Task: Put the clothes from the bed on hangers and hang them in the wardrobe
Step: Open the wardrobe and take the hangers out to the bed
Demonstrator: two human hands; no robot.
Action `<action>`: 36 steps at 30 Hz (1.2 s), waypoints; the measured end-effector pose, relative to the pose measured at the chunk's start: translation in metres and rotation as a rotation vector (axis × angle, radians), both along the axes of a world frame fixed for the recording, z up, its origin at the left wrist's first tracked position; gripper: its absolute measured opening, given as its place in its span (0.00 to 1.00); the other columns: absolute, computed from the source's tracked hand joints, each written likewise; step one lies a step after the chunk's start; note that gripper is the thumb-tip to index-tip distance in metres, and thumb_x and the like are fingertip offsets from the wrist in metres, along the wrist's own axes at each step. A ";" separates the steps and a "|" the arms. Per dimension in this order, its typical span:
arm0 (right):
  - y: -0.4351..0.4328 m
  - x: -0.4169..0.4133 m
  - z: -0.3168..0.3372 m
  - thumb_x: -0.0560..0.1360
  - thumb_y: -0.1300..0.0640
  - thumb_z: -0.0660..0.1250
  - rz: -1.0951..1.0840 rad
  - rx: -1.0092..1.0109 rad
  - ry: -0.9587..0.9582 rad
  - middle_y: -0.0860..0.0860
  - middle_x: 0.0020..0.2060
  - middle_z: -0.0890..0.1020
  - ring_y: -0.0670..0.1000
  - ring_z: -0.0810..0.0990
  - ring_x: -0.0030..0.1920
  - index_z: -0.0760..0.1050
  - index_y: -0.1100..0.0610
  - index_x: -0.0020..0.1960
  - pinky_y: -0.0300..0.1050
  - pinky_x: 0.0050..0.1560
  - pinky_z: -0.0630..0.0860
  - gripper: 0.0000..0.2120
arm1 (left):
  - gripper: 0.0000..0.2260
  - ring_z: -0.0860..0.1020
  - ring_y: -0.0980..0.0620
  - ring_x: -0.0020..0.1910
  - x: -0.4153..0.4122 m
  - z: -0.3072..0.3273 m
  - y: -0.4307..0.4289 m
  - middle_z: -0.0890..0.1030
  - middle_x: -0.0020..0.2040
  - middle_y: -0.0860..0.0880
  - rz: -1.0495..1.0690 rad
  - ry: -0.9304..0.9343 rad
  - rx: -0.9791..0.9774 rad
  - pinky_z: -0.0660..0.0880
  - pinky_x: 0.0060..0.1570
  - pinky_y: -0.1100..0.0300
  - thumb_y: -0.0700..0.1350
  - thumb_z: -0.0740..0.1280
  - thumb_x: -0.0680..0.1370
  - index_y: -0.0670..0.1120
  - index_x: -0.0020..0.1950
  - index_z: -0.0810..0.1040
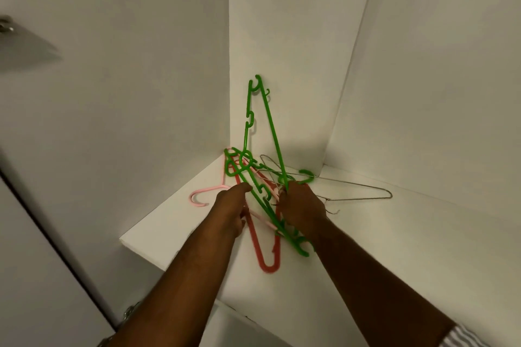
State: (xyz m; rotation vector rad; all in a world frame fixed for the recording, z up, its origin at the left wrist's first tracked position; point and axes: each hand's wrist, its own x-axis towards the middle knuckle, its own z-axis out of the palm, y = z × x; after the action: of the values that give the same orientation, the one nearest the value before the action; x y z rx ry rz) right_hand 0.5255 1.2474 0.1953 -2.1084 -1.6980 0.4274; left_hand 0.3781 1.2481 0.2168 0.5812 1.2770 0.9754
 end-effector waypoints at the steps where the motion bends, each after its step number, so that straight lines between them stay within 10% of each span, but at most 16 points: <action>1: -0.002 -0.001 -0.002 0.83 0.53 0.59 -0.022 0.021 -0.048 0.50 0.50 0.78 0.50 0.80 0.48 0.73 0.55 0.60 0.52 0.52 0.82 0.10 | 0.04 0.70 0.52 0.35 -0.001 0.001 0.000 0.72 0.39 0.46 -0.007 -0.001 -0.007 0.64 0.32 0.59 0.44 0.68 0.79 0.45 0.50 0.74; 8: -0.003 0.012 -0.005 0.81 0.50 0.61 0.059 -0.036 -0.077 0.55 0.63 0.71 0.57 0.68 0.67 0.73 0.55 0.67 0.53 0.63 0.70 0.17 | 0.07 0.71 0.55 0.19 0.000 -0.003 0.001 0.73 0.22 0.50 0.013 -0.043 -0.015 0.66 0.21 0.67 0.39 0.68 0.79 0.43 0.41 0.74; 14: -0.007 0.007 0.003 0.83 0.48 0.63 0.252 0.123 0.219 0.42 0.34 0.78 0.41 0.79 0.37 0.80 0.52 0.45 0.34 0.41 0.71 0.13 | 0.11 0.81 0.46 0.37 0.018 -0.015 0.009 0.84 0.46 0.41 0.044 -0.104 0.069 0.77 0.32 0.59 0.39 0.72 0.76 0.39 0.57 0.79; 21: -0.015 0.022 -0.011 0.80 0.38 0.61 0.193 0.229 0.284 0.50 0.62 0.70 0.49 0.68 0.64 0.73 0.48 0.62 0.43 0.56 0.72 0.17 | 0.08 0.84 0.47 0.32 0.019 -0.042 0.006 0.85 0.41 0.38 0.090 -0.195 0.044 0.80 0.28 0.59 0.35 0.69 0.78 0.32 0.54 0.80; 24: -0.018 0.053 -0.001 0.82 0.42 0.60 0.022 0.366 0.122 0.52 0.66 0.71 0.52 0.66 0.67 0.74 0.48 0.65 0.49 0.59 0.68 0.16 | 0.05 0.82 0.47 0.33 0.014 -0.049 0.009 0.84 0.44 0.37 0.073 -0.220 0.058 0.80 0.30 0.58 0.37 0.70 0.77 0.34 0.49 0.82; 29: -0.020 0.100 0.000 0.80 0.39 0.62 0.077 -0.243 -0.346 0.51 0.67 0.72 0.56 0.69 0.70 0.72 0.44 0.69 0.59 0.70 0.66 0.19 | 0.04 0.82 0.48 0.31 0.009 -0.056 0.007 0.82 0.35 0.42 0.049 -0.288 0.086 0.82 0.49 0.47 0.39 0.71 0.78 0.37 0.47 0.81; 36: -0.029 0.115 -0.001 0.81 0.55 0.61 -0.060 0.069 -0.277 0.47 0.53 0.83 0.52 0.81 0.50 0.80 0.44 0.53 0.45 0.47 0.75 0.10 | 0.06 0.80 0.47 0.30 0.008 -0.054 0.003 0.81 0.34 0.41 0.036 -0.298 0.118 0.79 0.44 0.50 0.40 0.72 0.78 0.39 0.43 0.81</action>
State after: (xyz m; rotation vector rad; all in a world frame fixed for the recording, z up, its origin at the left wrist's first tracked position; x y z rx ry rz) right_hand 0.6405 1.2183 0.1942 -2.2431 -1.7616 0.0586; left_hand 0.3857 1.2508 0.1629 0.4837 0.9726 1.1269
